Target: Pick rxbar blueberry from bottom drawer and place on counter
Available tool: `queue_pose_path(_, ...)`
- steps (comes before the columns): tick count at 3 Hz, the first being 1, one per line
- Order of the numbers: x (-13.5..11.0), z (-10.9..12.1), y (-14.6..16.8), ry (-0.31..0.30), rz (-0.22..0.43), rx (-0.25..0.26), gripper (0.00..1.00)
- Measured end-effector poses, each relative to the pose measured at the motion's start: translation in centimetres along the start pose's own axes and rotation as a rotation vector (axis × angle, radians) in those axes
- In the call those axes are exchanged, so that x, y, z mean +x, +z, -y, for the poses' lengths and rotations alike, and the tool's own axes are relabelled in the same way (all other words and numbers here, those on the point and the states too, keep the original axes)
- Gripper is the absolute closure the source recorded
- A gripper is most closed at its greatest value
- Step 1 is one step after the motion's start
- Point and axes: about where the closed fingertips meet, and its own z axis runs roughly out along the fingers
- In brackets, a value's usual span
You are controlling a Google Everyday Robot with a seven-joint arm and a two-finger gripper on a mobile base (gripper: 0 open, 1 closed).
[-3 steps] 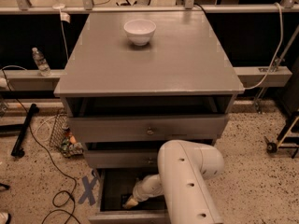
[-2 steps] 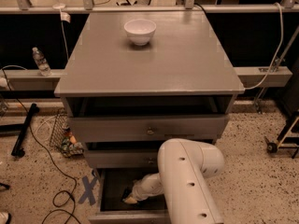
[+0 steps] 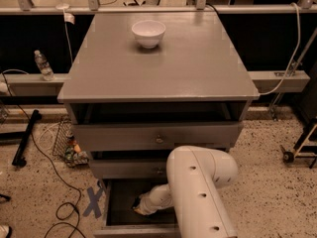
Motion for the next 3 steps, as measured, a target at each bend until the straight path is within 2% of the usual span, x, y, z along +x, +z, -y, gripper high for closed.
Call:
queue_pose_path(1,0.0,1.7,-2.4,-0.007,0.030,0.048,1.00)
queue_pose_path(2,0.0,2.0,-4.7,-0.020,0.040,0.069,1.00)
queue_pose_path(3,0.1,1.5,-7.6,-0.048,0.035,0.058,1.00)
